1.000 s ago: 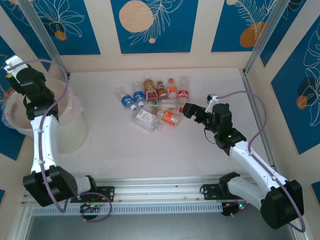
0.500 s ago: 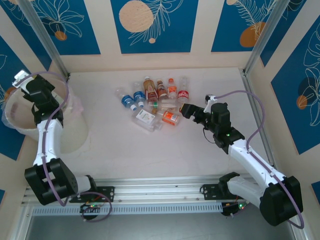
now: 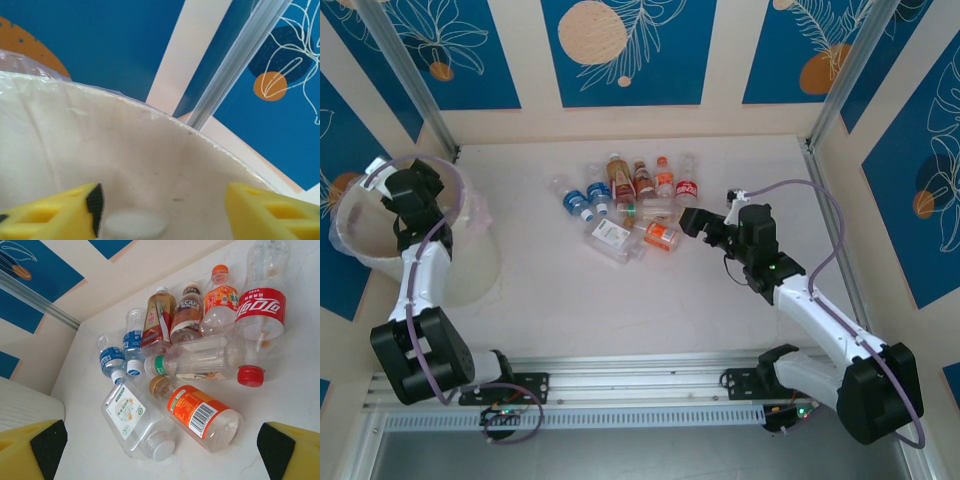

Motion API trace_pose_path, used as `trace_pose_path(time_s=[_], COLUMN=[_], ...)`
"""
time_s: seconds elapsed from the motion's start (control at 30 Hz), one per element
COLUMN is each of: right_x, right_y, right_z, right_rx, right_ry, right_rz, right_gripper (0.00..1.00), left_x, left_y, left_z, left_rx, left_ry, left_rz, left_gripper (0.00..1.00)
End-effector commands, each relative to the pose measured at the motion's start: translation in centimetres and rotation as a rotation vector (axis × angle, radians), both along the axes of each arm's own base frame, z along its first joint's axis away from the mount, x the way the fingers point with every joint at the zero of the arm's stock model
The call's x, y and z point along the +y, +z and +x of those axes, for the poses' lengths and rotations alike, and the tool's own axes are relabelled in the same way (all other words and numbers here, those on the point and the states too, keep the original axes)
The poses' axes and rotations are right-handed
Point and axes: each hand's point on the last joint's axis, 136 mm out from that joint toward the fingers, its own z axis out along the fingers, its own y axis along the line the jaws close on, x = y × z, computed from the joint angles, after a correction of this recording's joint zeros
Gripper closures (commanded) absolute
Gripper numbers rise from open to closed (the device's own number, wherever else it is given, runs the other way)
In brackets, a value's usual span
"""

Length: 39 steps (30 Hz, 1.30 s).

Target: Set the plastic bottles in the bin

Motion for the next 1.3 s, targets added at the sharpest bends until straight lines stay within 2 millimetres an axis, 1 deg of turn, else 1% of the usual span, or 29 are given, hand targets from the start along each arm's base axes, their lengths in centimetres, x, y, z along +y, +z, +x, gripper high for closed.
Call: trace_pose_path(time_s=[0.0, 0.07, 0.1, 0.2, 0.3, 0.4, 0.47, 0.53, 0.67, 0.73, 0.87, 0.97, 1.03, 1.1, 1.17, 1.27], right_x=[1.0, 1.3, 1.4, 1.5, 1.4, 0.8, 0.7, 1.1, 2.5, 3.2, 3.6, 4.2, 4.8, 5.3, 5.8, 6.5], right_y=[1.7, 1.7, 1.7, 1.6, 1.1, -0.2, -1.3, -2.3, -4.1, -5.0, -7.4, -8.1, -8.4, -8.8, -9.4, -10.6], right_z=[0.4, 0.4, 0.4, 0.4, 0.4, 0.7, 0.9, 1.0, 0.9, 0.7, 0.9, 1.5, 1.8, 2.2, 2.6, 3.4], right_rx=[-0.034, -0.030, -0.029, -0.025, -0.019, 0.012, 0.037, 0.054, 0.086, 0.114, 0.190, 0.181, 0.171, 0.172, 0.175, 0.163], right_ry=[0.037, 0.048, 0.051, 0.054, 0.048, 0.017, 0.026, 0.073, 0.233, 0.319, 0.434, 0.502, 0.558, 0.615, 0.674, 0.766], right_rz=[0.028, 0.030, 0.032, 0.031, 0.018, -0.021, -0.067, -0.121, -0.247, -0.308, -0.442, -0.494, -0.523, -0.556, -0.609, -0.719], right_gripper=[0.00, 0.00, 0.00, 0.00, 0.00, 0.00, 0.00, 0.01, 0.00, 0.00, 0.05, 0.06, 0.07, 0.11, 0.12, 0.13], left_x=[-0.6, -0.9, -1.1, -1.5, -2.4, -4.0, -5.6, -7.3, -10.7, -12.5, -17.2, -20.5, -22.5, -24.7, -26.7, -29.1], left_y=[1.3, 1.9, 2.4, 3.5, 5.1, 6.7, 7.8, 8.8, 10.0, 10.3, 10.8, 10.8, 10.3, 9.2, 8.0, 6.9], left_z=[0.4, 0.4, 0.5, 0.5, 0.4, 0.4, 0.6, 0.7, 0.8, 0.8, 0.0, -0.9, -1.3, -1.5, -1.7, -2.4], left_rx=[-0.035, -0.042, -0.044, -0.041, -0.058, -0.070, -0.065, -0.059, -0.036, -0.020, 0.006, -0.008, -0.020, -0.013, 0.006, 0.023], left_ry=[-0.049, -0.063, -0.073, -0.098, -0.137, -0.196, -0.237, -0.272, -0.334, -0.371, -0.492, -0.597, -0.674, -0.778, -0.873, -0.974], left_rz=[-0.014, -0.017, -0.017, -0.020, -0.019, -0.022, -0.009, 0.014, 0.060, 0.081, 0.115, 0.109, 0.068, 0.017, -0.029, -0.056], left_gripper=[0.25, 0.19, 0.17, 0.15, 0.13, 0.08, 0.05, 0.01, 0.00, 0.00, 0.00, 0.00, 0.00, 0.00, 0.00, 0.00])
